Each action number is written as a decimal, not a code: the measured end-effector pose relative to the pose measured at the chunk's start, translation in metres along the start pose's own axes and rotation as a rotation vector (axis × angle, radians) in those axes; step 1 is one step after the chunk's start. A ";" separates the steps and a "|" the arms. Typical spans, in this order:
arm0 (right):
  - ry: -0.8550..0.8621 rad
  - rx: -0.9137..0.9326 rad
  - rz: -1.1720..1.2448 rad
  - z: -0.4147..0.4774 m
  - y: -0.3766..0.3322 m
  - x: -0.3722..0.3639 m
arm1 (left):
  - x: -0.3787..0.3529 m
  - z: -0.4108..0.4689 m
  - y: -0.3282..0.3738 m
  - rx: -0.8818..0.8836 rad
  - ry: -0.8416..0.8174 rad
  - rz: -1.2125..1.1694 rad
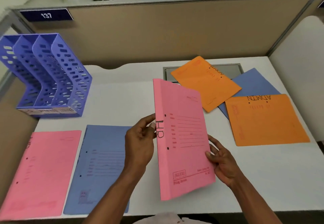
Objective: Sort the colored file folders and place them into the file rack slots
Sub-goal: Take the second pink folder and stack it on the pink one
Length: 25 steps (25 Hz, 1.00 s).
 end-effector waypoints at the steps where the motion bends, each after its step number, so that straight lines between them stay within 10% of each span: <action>1: 0.006 -0.001 -0.007 0.001 0.003 0.001 | -0.004 -0.006 -0.001 0.003 -0.025 -0.009; 25: 0.082 -0.143 -0.083 -0.024 0.114 -0.100 | 0.086 -0.077 -0.040 -0.008 -0.034 -0.023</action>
Point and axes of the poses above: each hand's wrist, its own z-axis towards the middle knuckle, its own x-axis out of the back of the hand, y = z × x, the point moved 10 cm from there along z, towards the middle knuckle, and after that the axes turned 1 degree about -z, right-handed, at the moved point
